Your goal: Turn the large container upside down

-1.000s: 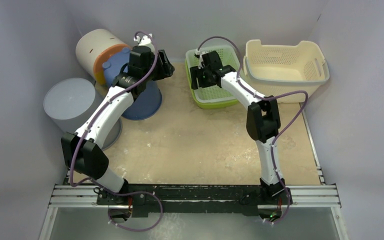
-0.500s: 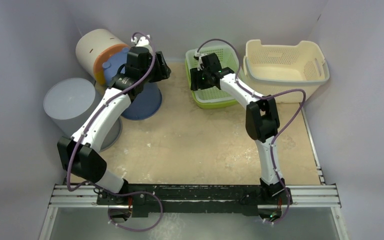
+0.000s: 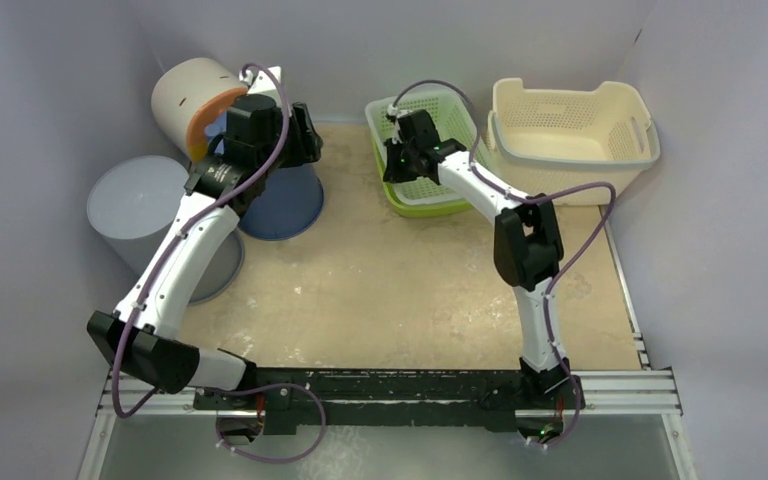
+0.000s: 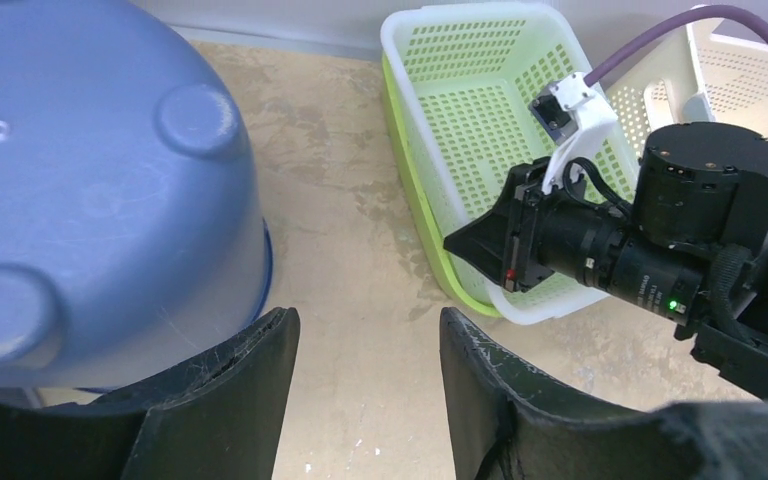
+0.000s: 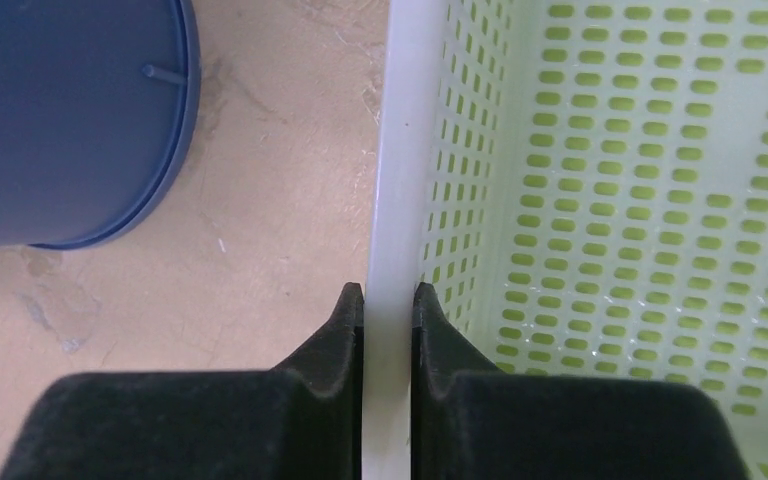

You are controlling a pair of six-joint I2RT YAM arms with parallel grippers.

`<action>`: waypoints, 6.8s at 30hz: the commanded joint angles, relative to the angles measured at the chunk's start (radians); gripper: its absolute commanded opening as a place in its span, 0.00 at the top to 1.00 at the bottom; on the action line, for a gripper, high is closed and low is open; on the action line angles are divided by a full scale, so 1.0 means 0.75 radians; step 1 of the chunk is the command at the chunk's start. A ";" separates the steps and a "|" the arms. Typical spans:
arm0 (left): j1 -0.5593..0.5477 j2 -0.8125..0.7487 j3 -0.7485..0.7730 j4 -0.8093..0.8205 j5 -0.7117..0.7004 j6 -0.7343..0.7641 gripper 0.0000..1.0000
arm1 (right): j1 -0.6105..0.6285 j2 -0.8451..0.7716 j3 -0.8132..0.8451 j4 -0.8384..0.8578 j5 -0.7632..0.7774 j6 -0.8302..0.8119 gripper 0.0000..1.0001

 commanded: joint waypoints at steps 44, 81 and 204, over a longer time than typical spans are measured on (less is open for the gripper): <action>0.091 -0.194 0.220 -0.108 -0.260 0.101 0.44 | 0.411 -1.148 -0.956 0.652 -0.668 0.926 1.00; 0.106 -0.092 0.254 -0.071 -0.253 0.159 0.44 | -0.248 -1.167 -1.796 0.404 -0.889 0.721 0.95; 0.232 -0.098 0.081 0.045 -0.117 0.088 0.44 | -0.189 -0.396 -0.511 1.104 -0.913 0.869 1.00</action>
